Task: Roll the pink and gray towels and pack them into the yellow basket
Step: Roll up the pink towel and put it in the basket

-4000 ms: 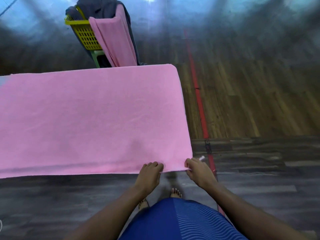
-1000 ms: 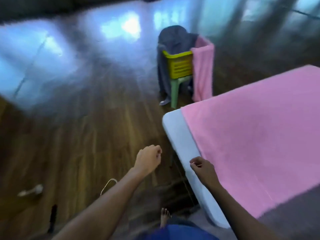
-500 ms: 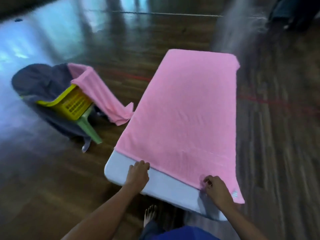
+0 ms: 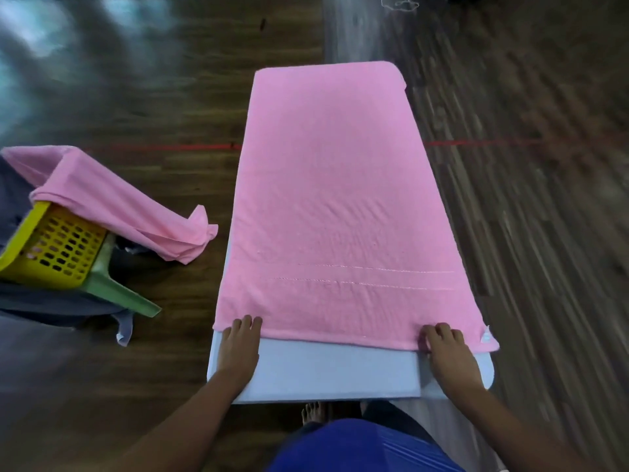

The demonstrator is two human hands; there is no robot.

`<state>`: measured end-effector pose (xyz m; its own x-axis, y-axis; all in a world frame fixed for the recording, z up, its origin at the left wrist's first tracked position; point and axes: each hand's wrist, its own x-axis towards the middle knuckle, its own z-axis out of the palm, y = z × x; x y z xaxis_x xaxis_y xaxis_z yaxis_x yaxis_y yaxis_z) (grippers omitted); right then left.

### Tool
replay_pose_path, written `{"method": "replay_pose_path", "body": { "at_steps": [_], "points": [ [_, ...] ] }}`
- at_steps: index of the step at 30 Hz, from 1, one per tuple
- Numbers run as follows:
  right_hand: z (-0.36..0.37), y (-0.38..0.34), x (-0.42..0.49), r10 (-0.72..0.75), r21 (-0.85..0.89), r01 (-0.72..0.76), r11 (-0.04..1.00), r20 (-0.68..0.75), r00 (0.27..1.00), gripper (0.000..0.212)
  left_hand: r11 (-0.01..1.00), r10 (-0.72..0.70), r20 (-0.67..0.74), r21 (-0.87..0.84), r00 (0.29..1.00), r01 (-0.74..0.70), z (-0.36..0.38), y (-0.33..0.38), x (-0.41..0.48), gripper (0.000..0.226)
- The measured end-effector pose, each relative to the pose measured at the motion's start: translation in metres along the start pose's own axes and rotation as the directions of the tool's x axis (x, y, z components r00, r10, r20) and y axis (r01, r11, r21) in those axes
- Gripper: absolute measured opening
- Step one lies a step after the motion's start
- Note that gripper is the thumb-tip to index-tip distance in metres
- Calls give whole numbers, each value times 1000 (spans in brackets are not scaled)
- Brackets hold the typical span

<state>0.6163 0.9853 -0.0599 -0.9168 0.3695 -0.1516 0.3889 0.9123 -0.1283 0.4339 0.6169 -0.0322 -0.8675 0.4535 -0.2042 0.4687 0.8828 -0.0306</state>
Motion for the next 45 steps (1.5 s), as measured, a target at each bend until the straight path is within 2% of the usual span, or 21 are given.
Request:
{"method": "replay_pose_path", "body": {
  "at_steps": [4, 8, 15, 22, 25, 28, 33, 35, 37, 39, 43, 45],
  "points": [
    [-6, -9, 10, -13, -93, 8, 996, -55, 998, 43, 993, 104, -78, 57, 991, -100, 3, -13, 15, 45],
    [-11, -13, 15, -12, -102, 2, 995, -95, 995, 39, 983, 150, -62, 119, 987, -142, 9, -18, 24, 44],
    [-14, 4, 12, 3, -111, -13, 994, -90, 996, 39, 994, 84, -26, 77, 996, -82, 13, -25, 29, 51],
    [-6, 25, 3, 79, 70, -74, 995, -77, 994, 35, 995, 86, -47, -42, 995, -88, 11, -39, 8, 46],
    [-5, 35, 0, 110, 118, -100, 988, -89, 990, 35, 998, 30, -9, -53, 1000, -31, 11, -40, -5, 44],
    [-5, 44, -4, 107, 140, -98, 985, -62, 992, 40, 997, -46, 61, -65, 997, 50, 12, -39, -17, 35],
    [-16, 49, -14, 62, 218, -59, 974, -7, 998, 52, 988, -45, 87, -141, 995, 57, 9, -35, -37, 29],
    [-18, 53, -12, 58, 233, -60, 971, 16, 998, 47, 982, -35, 96, -184, 995, 52, 9, -36, -42, 26],
    [-20, 55, -11, 57, 241, -60, 969, 17, 998, 29, 977, -15, 106, -212, 994, 37, 10, -38, -46, 18],
    [-22, 56, -6, 63, 221, -69, 973, 30, 998, 28, 969, -5, 85, -246, 996, 25, 11, -39, -47, 7],
    [-30, 49, 12, 120, 139, -136, 981, 117, 986, 12, 963, -73, 91, -251, 993, 94, 7, -35, -32, 5],
    [-29, 46, 17, 181, 84, -189, 978, 96, 979, 9, 967, -144, 66, -201, 987, 154, 8, -35, -23, 4]
  ]
}}
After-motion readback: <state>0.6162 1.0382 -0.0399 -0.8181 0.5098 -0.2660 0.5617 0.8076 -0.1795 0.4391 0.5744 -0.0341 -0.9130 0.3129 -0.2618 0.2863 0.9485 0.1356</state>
